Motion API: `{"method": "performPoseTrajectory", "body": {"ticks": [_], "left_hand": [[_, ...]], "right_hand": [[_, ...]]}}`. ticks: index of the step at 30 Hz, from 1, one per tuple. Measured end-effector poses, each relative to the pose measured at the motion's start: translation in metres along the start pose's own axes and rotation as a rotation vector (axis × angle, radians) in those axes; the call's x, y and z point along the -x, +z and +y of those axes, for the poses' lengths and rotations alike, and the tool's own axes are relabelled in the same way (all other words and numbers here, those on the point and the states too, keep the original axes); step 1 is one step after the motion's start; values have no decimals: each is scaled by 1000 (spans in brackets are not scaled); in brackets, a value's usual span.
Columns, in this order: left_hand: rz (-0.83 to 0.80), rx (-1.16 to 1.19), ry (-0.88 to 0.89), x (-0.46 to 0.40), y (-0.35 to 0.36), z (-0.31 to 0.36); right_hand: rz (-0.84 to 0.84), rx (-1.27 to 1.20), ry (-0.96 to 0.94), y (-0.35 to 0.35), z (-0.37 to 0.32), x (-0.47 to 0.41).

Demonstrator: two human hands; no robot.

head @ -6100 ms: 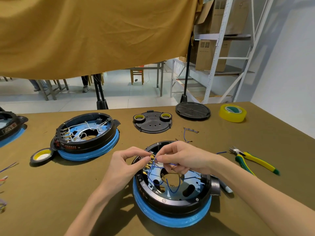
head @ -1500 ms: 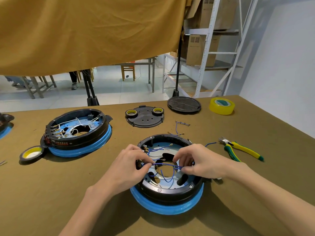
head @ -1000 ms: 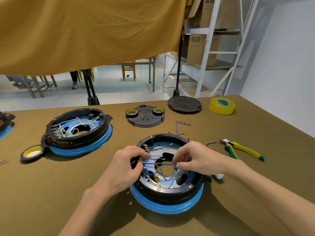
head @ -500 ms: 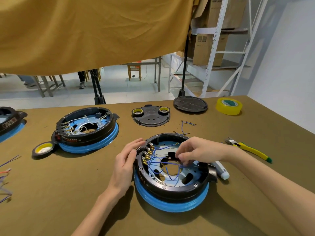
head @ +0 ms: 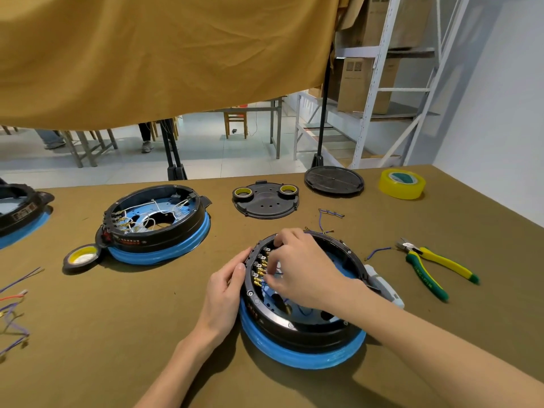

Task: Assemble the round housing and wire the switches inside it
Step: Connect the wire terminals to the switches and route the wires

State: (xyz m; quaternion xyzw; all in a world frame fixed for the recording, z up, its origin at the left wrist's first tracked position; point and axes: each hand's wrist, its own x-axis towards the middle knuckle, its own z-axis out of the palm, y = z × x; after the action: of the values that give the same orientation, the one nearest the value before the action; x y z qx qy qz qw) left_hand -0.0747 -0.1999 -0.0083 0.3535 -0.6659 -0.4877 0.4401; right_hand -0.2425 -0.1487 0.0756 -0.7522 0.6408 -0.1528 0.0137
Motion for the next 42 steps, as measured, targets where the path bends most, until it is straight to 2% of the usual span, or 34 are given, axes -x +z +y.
{"method": "performPoseTrajectory", "body": {"ticks": [5, 11, 14, 37, 42], "left_hand": [[-4, -91, -8, 0, -1, 0], [1, -218, 3, 1, 1, -3], [-3, -230, 9, 2, 1, -4], [-24, -283, -36, 10, 2, 6], [38, -269, -65, 7, 7, 8]], "right_hand": [[-46, -138, -24, 8, 3, -3], [117, -5, -78, 22, -1, 0], [142, 5, -115, 25, -2, -1], [114, -96, -103, 34, 2, 0], [34, -57, -71, 22, 3, -3]]}}
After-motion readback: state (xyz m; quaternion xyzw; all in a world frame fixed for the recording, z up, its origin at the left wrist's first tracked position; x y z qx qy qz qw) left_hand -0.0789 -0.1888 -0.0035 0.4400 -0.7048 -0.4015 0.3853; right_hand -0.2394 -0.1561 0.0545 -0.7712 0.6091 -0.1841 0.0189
